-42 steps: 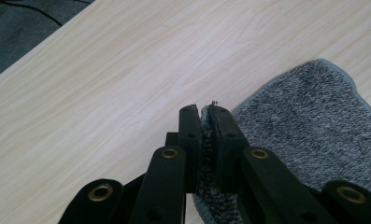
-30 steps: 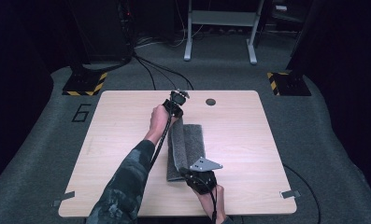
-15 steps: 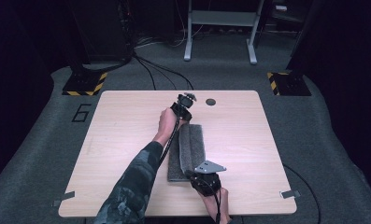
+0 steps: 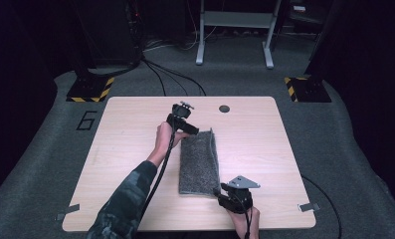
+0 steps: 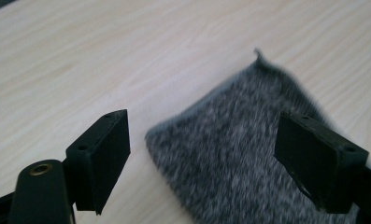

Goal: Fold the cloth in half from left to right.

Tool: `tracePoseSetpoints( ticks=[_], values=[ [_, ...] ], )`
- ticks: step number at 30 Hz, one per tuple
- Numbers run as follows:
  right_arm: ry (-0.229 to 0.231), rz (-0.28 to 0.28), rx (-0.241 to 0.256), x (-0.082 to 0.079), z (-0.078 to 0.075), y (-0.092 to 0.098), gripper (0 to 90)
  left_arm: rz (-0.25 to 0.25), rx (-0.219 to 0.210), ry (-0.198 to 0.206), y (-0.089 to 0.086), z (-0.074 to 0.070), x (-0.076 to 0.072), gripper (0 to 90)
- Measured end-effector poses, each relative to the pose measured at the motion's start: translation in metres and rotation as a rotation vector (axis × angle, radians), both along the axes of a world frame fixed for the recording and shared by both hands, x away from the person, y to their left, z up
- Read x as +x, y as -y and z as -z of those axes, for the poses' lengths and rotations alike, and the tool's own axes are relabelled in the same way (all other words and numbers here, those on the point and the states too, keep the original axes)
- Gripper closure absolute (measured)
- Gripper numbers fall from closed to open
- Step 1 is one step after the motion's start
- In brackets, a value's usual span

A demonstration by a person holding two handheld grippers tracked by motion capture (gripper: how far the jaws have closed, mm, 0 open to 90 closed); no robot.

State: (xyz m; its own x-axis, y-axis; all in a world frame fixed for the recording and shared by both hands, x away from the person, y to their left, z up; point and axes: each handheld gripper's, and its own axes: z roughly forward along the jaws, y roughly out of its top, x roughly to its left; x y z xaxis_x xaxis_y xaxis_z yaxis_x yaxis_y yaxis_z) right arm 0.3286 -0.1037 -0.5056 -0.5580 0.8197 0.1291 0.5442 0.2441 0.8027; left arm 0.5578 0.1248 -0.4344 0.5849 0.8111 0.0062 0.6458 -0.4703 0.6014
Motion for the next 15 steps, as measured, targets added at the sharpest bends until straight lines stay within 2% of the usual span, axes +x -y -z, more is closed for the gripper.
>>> tracePoseSetpoints(
  ticks=[5, 6, 7, 8, 9, 11, 12, 13, 14, 15],
  values=[
    [-0.010, 0.029, -0.010, 0.009, -0.004, 0.009, 53.4, 0.018, 0.008, -0.003, -0.009, 0.011, -0.020, 17.3],
    [-0.001, 0.035, -0.016, 0.018, -0.007, 0.012, 52.5, 0.029, 0.000, -0.008, -0.011, 0.017, -0.031, 17.1],
    [-0.001, 0.035, -0.016, 0.018, -0.007, 0.012, 52.5, 0.029, 0.000, -0.008, -0.011, 0.017, -0.031, 16.9],
    [-0.004, 0.039, -0.022, 0.031, -0.010, 0.012, 50.7, 0.044, -0.003, -0.014, -0.012, 0.022, -0.044, 16.9],
    [-0.004, 0.039, -0.022, 0.031, -0.010, 0.012, 50.7, 0.044, -0.003, -0.014, -0.012, 0.022, -0.044, 16.9],
    [-0.012, 0.025, -0.030, 0.046, -0.011, 0.010, 49.6, 0.055, 0.003, -0.010, -0.013, 0.028, -0.057, 16.8],
    [-0.006, 0.019, -0.040, 0.052, -0.011, 0.008, 49.1, 0.065, 0.025, -0.006, -0.013, 0.032, -0.064, 16.9],
    [-0.022, 0.015, -0.060, 0.058, -0.010, 0.005, 47.6, 0.071, 0.030, -0.006, -0.014, 0.035, -0.070, 16.9],
    [-0.040, 0.010, -0.092, 0.070, -0.006, 0.001, 45.1, 0.077, 0.066, -0.003, -0.014, 0.043, -0.077, 17.0],
    [-0.040, 0.010, -0.092, 0.070, -0.006, 0.001, 45.1, 0.077, 0.066, -0.003, -0.014, 0.043, -0.077, 17.0]
  ],
)
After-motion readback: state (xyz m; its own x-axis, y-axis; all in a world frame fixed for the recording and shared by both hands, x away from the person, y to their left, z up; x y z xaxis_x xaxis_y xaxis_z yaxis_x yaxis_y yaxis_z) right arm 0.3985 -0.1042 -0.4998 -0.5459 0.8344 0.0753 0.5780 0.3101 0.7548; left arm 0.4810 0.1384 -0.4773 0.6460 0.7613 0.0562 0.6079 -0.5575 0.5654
